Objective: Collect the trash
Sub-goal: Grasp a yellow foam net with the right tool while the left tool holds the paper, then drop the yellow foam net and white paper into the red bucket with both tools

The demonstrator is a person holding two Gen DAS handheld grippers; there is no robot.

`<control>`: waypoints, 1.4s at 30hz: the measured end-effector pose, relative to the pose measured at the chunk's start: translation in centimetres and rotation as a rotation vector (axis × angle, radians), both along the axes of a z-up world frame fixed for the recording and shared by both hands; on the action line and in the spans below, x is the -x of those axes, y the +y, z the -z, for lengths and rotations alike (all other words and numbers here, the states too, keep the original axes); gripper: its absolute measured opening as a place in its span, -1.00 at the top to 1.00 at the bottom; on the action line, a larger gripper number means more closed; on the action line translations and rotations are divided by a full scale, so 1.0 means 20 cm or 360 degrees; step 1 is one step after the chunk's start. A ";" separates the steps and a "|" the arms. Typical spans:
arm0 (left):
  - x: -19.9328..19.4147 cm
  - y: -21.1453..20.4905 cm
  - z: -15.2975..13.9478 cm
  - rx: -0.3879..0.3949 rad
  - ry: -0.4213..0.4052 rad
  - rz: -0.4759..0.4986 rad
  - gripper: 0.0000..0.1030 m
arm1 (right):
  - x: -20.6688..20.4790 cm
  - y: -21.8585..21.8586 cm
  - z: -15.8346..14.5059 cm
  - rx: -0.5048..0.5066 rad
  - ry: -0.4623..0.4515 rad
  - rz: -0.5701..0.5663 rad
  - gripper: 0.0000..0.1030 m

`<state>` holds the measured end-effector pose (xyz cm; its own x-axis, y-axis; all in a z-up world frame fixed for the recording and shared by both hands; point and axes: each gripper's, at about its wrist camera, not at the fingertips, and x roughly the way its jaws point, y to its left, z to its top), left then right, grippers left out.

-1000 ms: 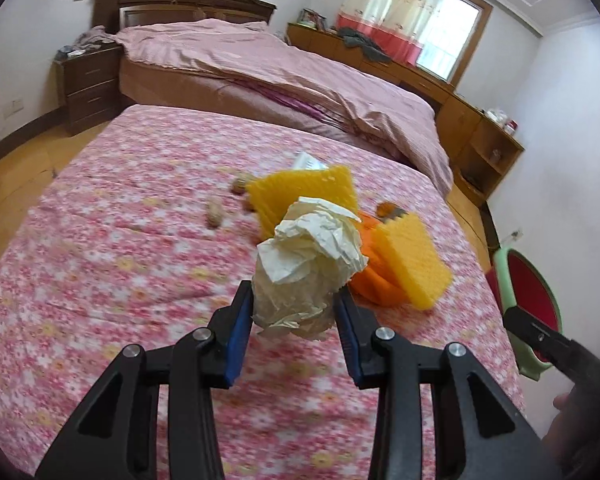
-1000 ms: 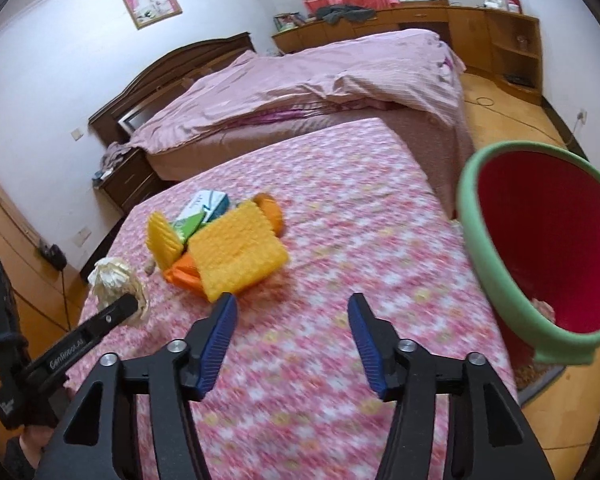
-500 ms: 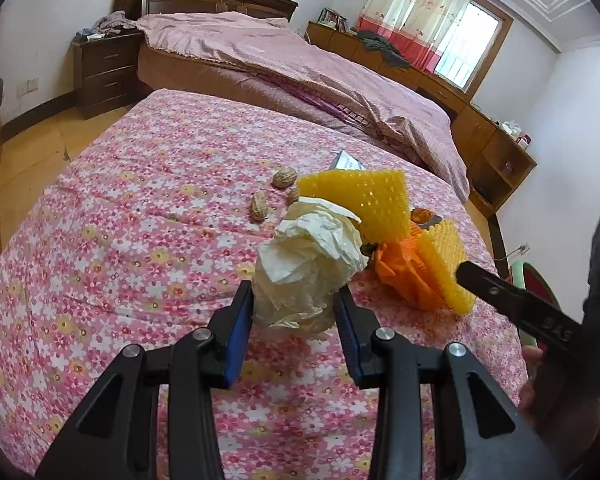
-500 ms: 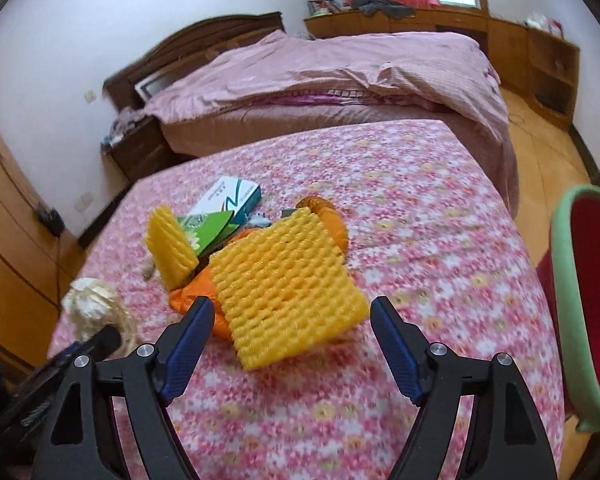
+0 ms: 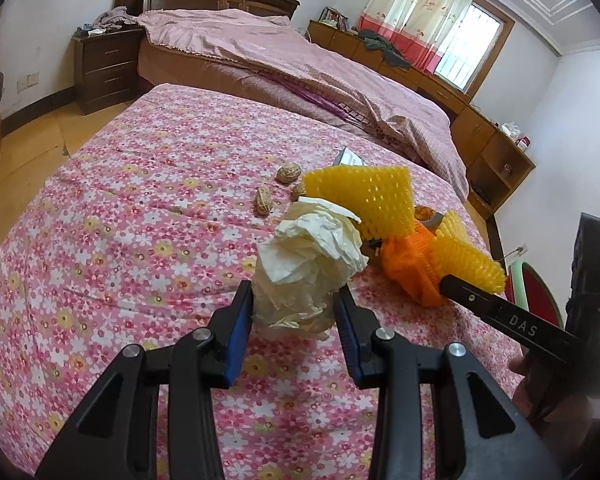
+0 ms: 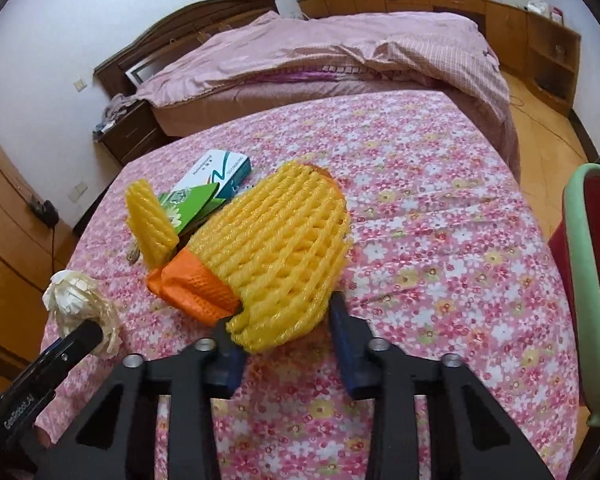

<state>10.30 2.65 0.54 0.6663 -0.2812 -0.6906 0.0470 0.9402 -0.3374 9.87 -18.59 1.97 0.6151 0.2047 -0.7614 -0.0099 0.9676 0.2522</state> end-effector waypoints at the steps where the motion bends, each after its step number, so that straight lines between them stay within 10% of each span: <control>1: 0.00 0.00 0.00 0.0000 -0.0002 0.0002 0.22 | 0.02 -0.01 -0.01 -0.0009 -0.0016 0.0002 0.38; 42: 0.12 -0.90 -0.25 -0.0077 -0.0088 0.0666 0.22 | 0.82 -0.92 -0.23 -0.0121 -0.0244 0.0729 0.46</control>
<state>7.98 -15.32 5.53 0.5380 -0.5035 -0.6761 0.4447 0.8509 -0.2798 -6.44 -36.98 6.66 0.7586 -0.0618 -0.6486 0.3702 0.8601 0.3510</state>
